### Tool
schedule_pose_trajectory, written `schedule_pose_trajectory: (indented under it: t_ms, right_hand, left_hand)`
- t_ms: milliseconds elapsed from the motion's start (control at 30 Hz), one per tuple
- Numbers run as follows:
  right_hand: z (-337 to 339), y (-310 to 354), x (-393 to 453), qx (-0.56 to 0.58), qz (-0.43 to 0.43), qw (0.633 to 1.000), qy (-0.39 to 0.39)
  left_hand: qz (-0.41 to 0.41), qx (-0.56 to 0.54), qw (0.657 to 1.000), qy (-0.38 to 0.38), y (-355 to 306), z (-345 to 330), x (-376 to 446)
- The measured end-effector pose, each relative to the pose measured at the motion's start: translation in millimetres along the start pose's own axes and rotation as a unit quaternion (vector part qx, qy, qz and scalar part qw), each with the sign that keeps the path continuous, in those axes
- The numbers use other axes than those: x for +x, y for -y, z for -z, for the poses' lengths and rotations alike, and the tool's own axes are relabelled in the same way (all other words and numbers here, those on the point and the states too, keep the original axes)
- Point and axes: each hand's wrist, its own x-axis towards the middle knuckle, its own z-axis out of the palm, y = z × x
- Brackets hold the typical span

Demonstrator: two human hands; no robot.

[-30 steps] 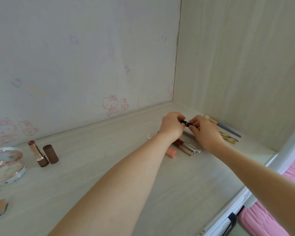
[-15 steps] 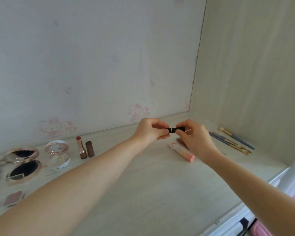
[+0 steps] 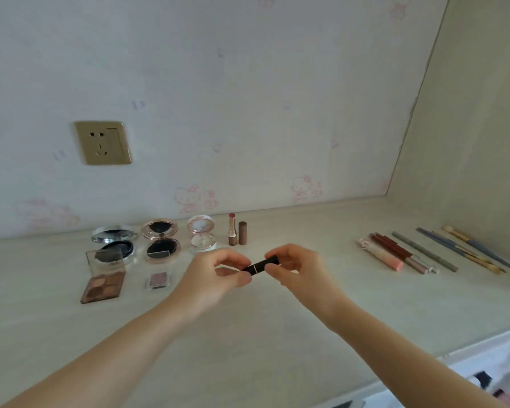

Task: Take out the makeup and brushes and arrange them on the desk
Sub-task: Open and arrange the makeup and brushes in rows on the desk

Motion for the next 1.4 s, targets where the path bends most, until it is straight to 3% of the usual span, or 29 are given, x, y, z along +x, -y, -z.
schedule_pose_trajectory:
  t_ms: [333,533,767,900,1100,1400]
  right_hand:
    - [-94.3,18.6,-30.5,0.006,0.033,0.997,0.074]
    - [-113.8,17.9,-47.0,-0.026,0.14,0.988,0.062]
    - [-112.7,12.1,-51.7,-0.096,0.245,0.964,0.045]
    - [-116.3,12.3,-52.4,-0.178,0.309,0.934,0.023]
    - [-118.2,14.7,-55.0,-0.252,0.299,0.92,0.025]
    - [-123.1,12.8,-54.2,-0.298,0.309,0.903,0.027]
  left_hand:
    - [-0.034,0.056,0.994,-0.089,46.5,66.8,-67.8]
    - [-0.098,0.131,0.976,-0.142,60.1,64.3,-80.8]
    - [-0.145,0.297,0.939,-0.094,66.2,63.5,-86.2]
    - [-0.187,0.4,0.893,-0.09,66.0,66.8,-84.8]
    - [-0.217,0.485,0.843,-0.089,62.8,68.1,-86.9]
    - [-0.206,0.526,0.822,-0.065,61.8,69.0,-88.7]
